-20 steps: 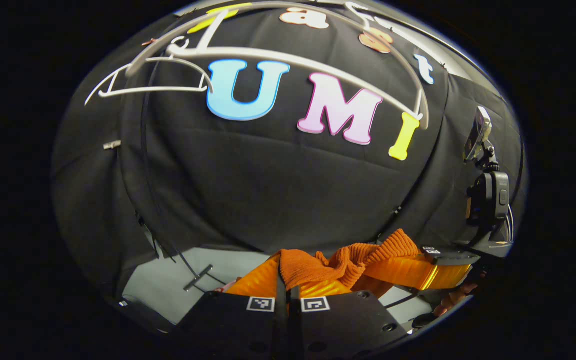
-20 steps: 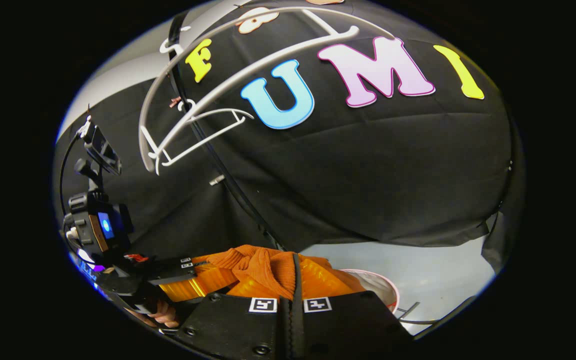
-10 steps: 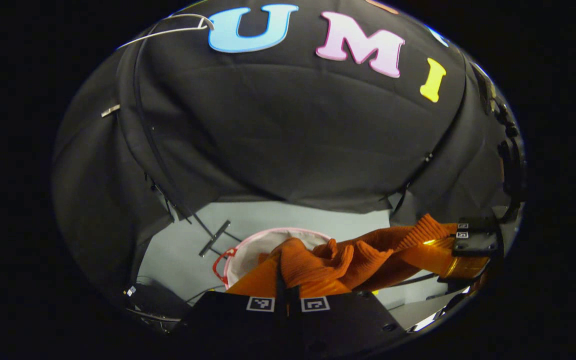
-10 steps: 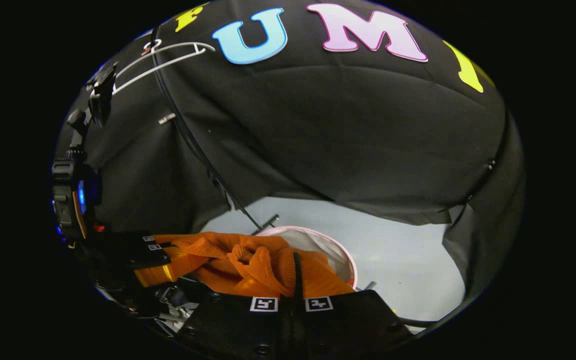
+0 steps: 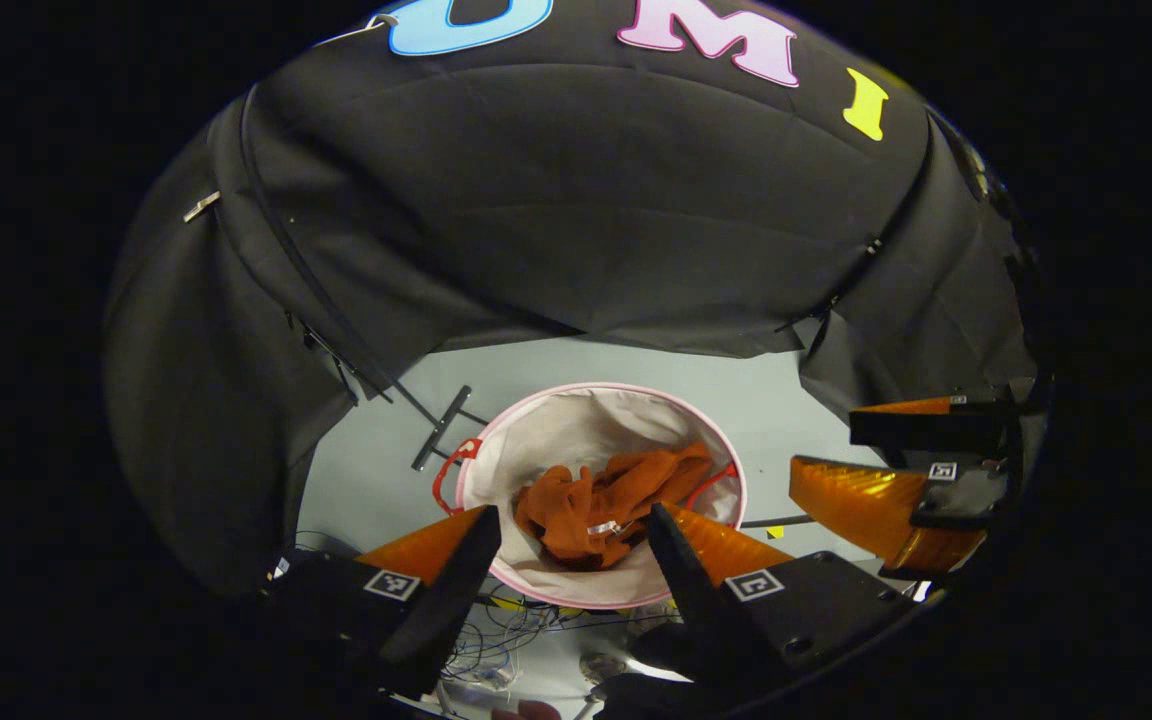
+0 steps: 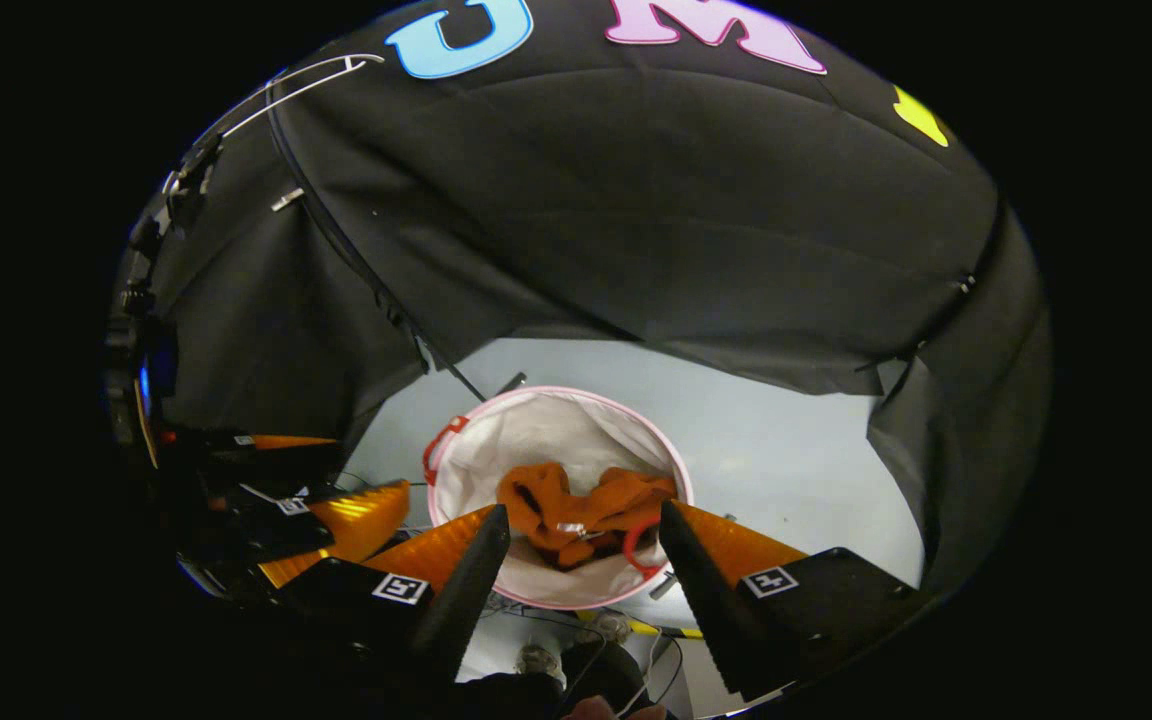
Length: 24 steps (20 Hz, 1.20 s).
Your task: Grasp the clothes on the hanger with both hands and then place them into the laundry hamper below.
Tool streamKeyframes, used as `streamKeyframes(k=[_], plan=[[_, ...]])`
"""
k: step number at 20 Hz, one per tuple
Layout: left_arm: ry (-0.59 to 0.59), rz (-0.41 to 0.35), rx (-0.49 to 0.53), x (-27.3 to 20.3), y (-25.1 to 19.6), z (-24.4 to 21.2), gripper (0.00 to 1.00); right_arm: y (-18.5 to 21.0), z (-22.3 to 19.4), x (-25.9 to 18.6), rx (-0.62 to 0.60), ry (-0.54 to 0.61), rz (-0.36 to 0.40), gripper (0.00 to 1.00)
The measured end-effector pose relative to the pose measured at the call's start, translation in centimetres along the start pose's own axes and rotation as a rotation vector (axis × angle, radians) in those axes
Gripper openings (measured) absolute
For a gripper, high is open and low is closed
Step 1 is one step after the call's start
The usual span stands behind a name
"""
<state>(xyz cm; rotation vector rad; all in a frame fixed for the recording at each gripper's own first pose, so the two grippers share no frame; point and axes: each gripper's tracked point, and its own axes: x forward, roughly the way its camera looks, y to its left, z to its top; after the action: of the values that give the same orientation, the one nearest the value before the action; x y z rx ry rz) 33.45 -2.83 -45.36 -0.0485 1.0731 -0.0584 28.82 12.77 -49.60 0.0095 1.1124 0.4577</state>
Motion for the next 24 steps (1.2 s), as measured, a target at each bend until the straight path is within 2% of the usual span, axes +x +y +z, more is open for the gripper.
streamKeyframes(k=[2,6,12,17,20,24], plan=[[-0.006,-0.003,-0.017,-0.1,0.0,0.0,0.96,-0.9,-0.6,-0.1,-0.009,0.012,-0.043,0.99],[-0.022,0.0,-0.014,-1.2,0.2,0.1,0.96,-0.1,-0.7,-1.1,-0.022,-0.007,-0.051,1.0],[-0.113,-0.012,-0.013,-5.4,1.1,1.1,0.96,1.5,1.3,-6.0,0.01,-0.125,-0.087,0.99],[-0.278,-0.02,-0.042,-12.6,2.1,3.6,0.96,3.3,4.2,-13.1,0.025,-0.291,-0.126,0.99],[-0.402,0.02,-0.006,-18.2,3.1,5.0,0.96,4.6,6.2,-18.6,0.036,-0.406,-0.143,0.99],[-0.54,0.017,0.013,-25.4,3.0,5.8,0.95,6.4,7.7,-25.9,0.033,-0.554,-0.174,0.99]])
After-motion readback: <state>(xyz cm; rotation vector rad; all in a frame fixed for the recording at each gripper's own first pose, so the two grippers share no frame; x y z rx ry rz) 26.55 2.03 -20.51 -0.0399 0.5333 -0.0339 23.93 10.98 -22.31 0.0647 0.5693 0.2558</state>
